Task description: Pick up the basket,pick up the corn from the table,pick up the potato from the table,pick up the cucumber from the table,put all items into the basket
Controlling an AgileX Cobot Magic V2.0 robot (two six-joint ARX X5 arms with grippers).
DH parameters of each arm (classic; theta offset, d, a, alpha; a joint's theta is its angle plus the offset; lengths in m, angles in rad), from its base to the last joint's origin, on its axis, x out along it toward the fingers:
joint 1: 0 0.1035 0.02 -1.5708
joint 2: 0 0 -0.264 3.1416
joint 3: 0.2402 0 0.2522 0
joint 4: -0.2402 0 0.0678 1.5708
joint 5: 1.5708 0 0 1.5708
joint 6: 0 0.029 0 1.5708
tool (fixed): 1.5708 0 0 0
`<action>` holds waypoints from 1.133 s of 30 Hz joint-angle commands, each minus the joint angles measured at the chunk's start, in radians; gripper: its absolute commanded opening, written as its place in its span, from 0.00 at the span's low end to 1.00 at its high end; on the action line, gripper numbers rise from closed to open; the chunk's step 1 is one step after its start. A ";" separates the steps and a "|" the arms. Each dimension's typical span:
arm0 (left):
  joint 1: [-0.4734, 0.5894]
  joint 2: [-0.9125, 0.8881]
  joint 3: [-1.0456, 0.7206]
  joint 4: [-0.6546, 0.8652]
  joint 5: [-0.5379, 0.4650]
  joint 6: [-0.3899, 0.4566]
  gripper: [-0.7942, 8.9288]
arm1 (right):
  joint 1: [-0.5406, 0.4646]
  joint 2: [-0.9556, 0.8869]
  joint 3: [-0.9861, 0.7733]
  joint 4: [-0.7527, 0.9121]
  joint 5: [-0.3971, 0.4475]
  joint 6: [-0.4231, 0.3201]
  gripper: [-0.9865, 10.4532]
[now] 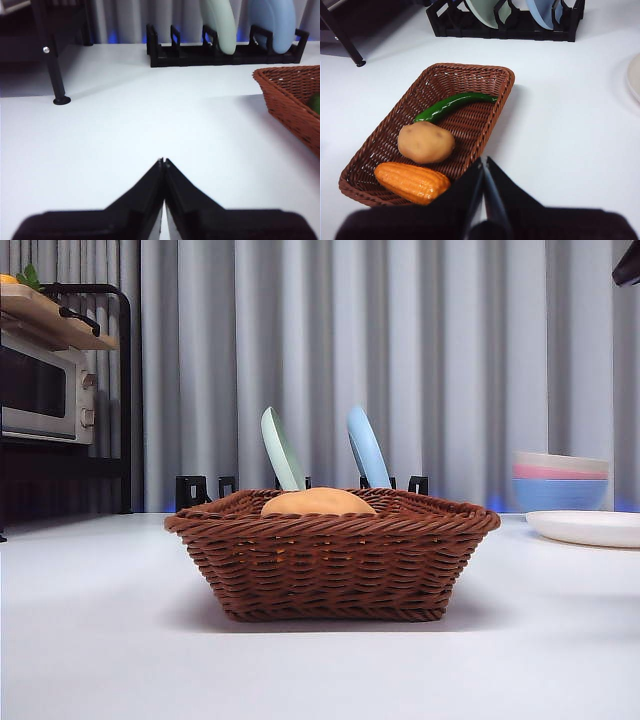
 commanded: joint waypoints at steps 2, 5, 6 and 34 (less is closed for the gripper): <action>0.016 -0.005 -0.012 -0.008 0.002 -0.024 0.08 | 0.000 -0.001 -0.007 0.005 0.003 0.006 0.09; 0.018 -0.004 -0.012 -0.005 0.000 -0.026 0.08 | 0.000 -0.001 -0.007 0.005 0.003 0.006 0.09; 0.018 -0.003 -0.012 -0.005 -0.002 -0.026 0.08 | 0.000 -0.001 -0.007 0.005 0.003 0.006 0.09; 0.018 -0.003 -0.012 -0.004 -0.002 -0.026 0.08 | -0.159 -0.253 -0.180 0.165 -0.058 -0.336 0.09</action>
